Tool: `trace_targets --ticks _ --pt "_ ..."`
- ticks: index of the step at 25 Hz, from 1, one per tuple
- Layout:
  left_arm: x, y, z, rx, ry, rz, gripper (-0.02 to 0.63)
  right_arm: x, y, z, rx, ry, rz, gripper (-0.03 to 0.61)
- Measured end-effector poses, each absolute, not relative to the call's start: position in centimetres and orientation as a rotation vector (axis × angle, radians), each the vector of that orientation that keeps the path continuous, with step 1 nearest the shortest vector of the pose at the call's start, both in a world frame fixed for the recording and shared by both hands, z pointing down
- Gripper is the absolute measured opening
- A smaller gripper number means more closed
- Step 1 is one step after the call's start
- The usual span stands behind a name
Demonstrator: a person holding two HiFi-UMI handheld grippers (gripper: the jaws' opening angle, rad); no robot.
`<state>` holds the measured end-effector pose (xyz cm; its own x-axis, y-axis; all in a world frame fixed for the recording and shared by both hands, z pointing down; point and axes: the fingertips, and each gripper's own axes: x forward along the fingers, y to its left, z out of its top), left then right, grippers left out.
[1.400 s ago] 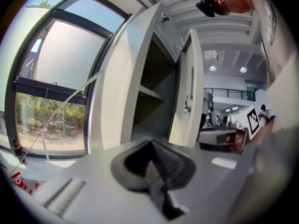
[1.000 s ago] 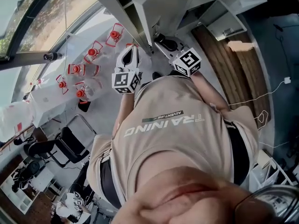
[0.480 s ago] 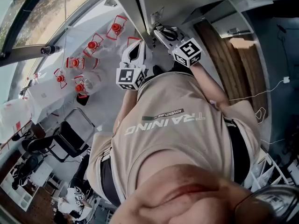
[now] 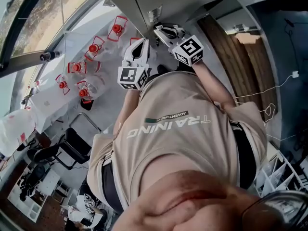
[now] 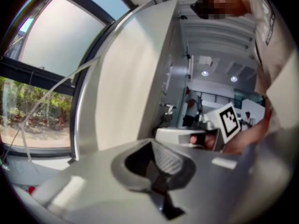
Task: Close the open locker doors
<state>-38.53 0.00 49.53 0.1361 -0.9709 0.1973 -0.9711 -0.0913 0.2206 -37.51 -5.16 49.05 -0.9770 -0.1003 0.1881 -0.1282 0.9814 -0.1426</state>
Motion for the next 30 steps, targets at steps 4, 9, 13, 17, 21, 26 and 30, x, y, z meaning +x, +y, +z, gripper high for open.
trace_targets --ticks 4,9,13,17,21,26,30 --pt "-38.8 -0.6 49.3 2.131 -1.884 0.008 0.000 -37.2 -4.7 49.6 0.165 -2.923 0.234 0.017" --pt "-38.3 -0.5 49.5 2.155 -1.857 0.026 0.000 -36.2 -4.5 50.6 0.200 -2.903 0.247 0.017" --pt "-37.4 -0.4 50.4 2.160 -1.820 0.034 0.000 -34.8 -4.6 51.4 0.243 -2.882 0.262 0.017" --pt "-35.9 -1.0 51.4 2.183 -1.760 0.041 0.000 -32.9 -5.1 52.0 0.308 -2.852 0.279 0.017" --pt "-34.3 -1.8 52.1 2.204 -1.716 0.053 0.000 -30.4 -5.7 52.5 0.367 -2.826 0.288 0.017" --pt "-31.2 -3.4 52.2 2.242 -1.664 0.080 0.000 -26.6 -7.0 52.5 0.443 -2.819 0.302 0.017" --pt "-28.1 -5.3 51.7 2.273 -1.647 0.119 0.000 -23.2 -8.9 52.3 0.501 -2.828 0.317 0.017"
